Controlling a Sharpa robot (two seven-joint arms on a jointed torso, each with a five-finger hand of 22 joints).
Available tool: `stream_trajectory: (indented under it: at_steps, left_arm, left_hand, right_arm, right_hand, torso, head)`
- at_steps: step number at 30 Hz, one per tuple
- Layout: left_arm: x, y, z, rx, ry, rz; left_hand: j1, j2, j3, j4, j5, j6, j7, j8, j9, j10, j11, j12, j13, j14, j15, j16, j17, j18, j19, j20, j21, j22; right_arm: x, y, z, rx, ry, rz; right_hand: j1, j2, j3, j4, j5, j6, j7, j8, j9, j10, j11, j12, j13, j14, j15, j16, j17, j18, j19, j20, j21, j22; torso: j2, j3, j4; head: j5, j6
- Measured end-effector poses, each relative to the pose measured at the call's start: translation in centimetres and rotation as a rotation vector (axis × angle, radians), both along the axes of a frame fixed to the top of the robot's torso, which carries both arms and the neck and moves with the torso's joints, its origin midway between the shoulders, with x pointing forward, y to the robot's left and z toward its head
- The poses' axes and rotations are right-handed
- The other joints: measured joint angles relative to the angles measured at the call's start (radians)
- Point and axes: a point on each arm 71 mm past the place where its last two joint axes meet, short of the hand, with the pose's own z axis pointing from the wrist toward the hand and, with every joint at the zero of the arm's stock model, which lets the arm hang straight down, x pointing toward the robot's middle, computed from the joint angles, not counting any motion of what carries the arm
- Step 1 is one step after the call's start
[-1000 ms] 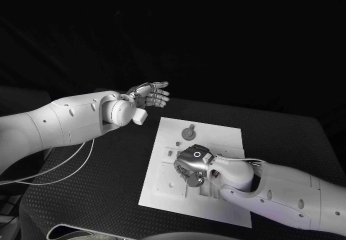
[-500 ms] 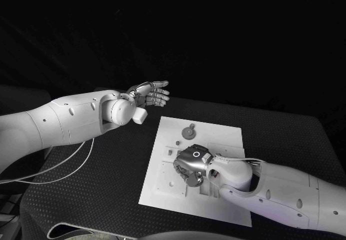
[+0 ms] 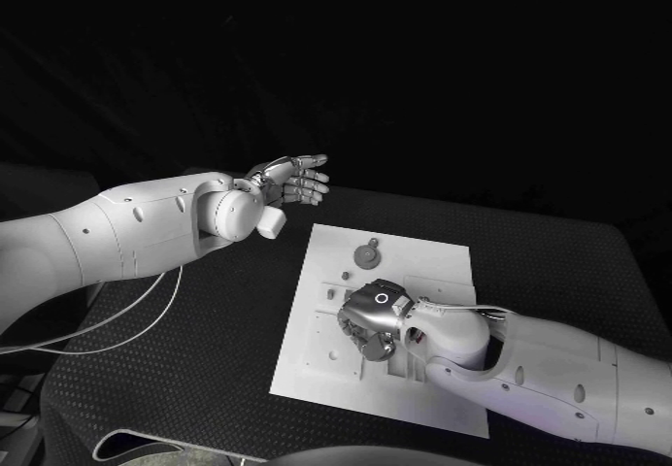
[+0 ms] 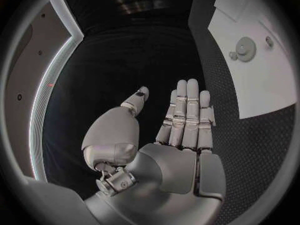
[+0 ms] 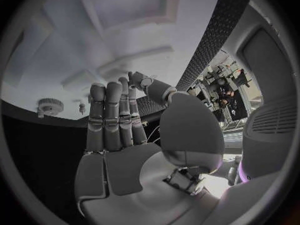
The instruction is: Assemble the parts on the task board
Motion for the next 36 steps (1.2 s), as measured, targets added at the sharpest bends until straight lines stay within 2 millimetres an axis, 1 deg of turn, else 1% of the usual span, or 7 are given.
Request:
stream_trajectory:
  at_steps: [10,15,17,28,36]
  left_arm:
    - [-0.01,0.00,0.00,0.002,-0.001,-0.004]
    - [-0.02,-0.01,0.00,0.002,-0.001,-0.005]
    - [-0.03,-0.01,0.00,0.003,-0.001,-0.006]
    - [-0.09,-0.16,0.00,0.004,-0.001,-0.014]
    - [-0.16,-0.09,0.01,0.008,-0.003,-0.020]
  left_hand:
    - [0.000,0.000,0.000,0.000,0.000,0.000,0.000,0.000,0.000,0.000,0.000,0.000,0.000,0.000,0.000,0.000,0.000,0.000,0.000,0.000,0.000,0.000]
    - [0.003,0.003,0.000,0.000,0.000,0.000,0.000,0.000,0.000,0.000,0.000,0.000,0.000,0.000,0.000,0.000,0.000,0.000,0.000,0.000,0.000,0.000]
    - [0.004,0.004,0.000,0.000,0.000,0.000,0.000,0.000,0.000,0.000,0.000,0.000,0.000,0.000,0.000,0.000,0.000,0.000,0.000,0.000,0.000,0.000]
    - [0.004,0.004,-0.003,-0.003,0.000,0.000,0.000,0.000,-0.001,0.000,0.000,0.000,0.000,0.000,0.000,0.000,0.000,0.000,0.000,0.000,-0.004,0.000]
    - [0.004,0.004,-0.003,-0.003,0.000,0.000,0.000,0.000,-0.002,-0.003,-0.003,0.000,0.000,0.000,0.000,0.000,0.000,0.000,0.000,0.000,-0.004,0.000]
  right_arm:
    - [-0.01,-0.07,-0.05,-0.002,-0.001,0.000]
    - [-0.02,-0.06,-0.05,-0.003,-0.003,0.000]
    - [-0.02,-0.05,-0.05,-0.003,-0.003,0.001]
    - [-0.02,0.02,-0.40,-0.009,0.001,-0.003]
    - [0.04,0.09,-0.55,-0.012,0.002,-0.006]
  right_hand:
    - [0.000,0.000,0.000,0.000,0.000,0.000,0.000,0.000,0.000,0.000,0.000,-0.001,0.000,0.000,0.000,0.002,0.000,0.000,0.006,-0.002,0.000,0.000]
    - [0.000,0.000,0.000,0.000,-0.003,0.002,-0.003,-0.002,0.000,0.000,0.000,-0.001,0.001,0.000,0.000,0.002,0.000,0.000,0.006,-0.002,0.000,0.000]
    - [0.000,0.000,0.000,0.000,-0.003,0.002,-0.003,0.002,0.000,0.000,0.000,-0.001,0.001,0.000,0.000,0.002,0.000,0.000,0.006,-0.002,0.000,0.000]
    - [0.000,0.000,0.000,0.000,-0.003,0.002,-0.002,0.002,0.003,0.000,0.000,-0.001,0.002,0.000,0.000,0.002,0.000,0.000,0.006,-0.002,0.000,0.000]
    - [-0.002,-0.002,0.000,0.000,-0.003,0.001,-0.002,0.002,0.004,0.000,0.000,-0.001,0.003,0.000,0.001,0.002,0.000,0.000,0.006,-0.001,0.000,0.000]
  torso:
    - [0.000,0.0000,-0.0003]
    - [0.000,0.0000,0.0001]
    - [0.000,0.0000,0.0005]
    - [0.000,-0.0012,0.0006]
    - [0.000,-0.0012,0.0011]
  head:
    - [0.000,0.000]
    - [0.000,0.000]
    - [0.000,0.000]
    - [0.001,-0.004]
    - [0.001,-0.007]
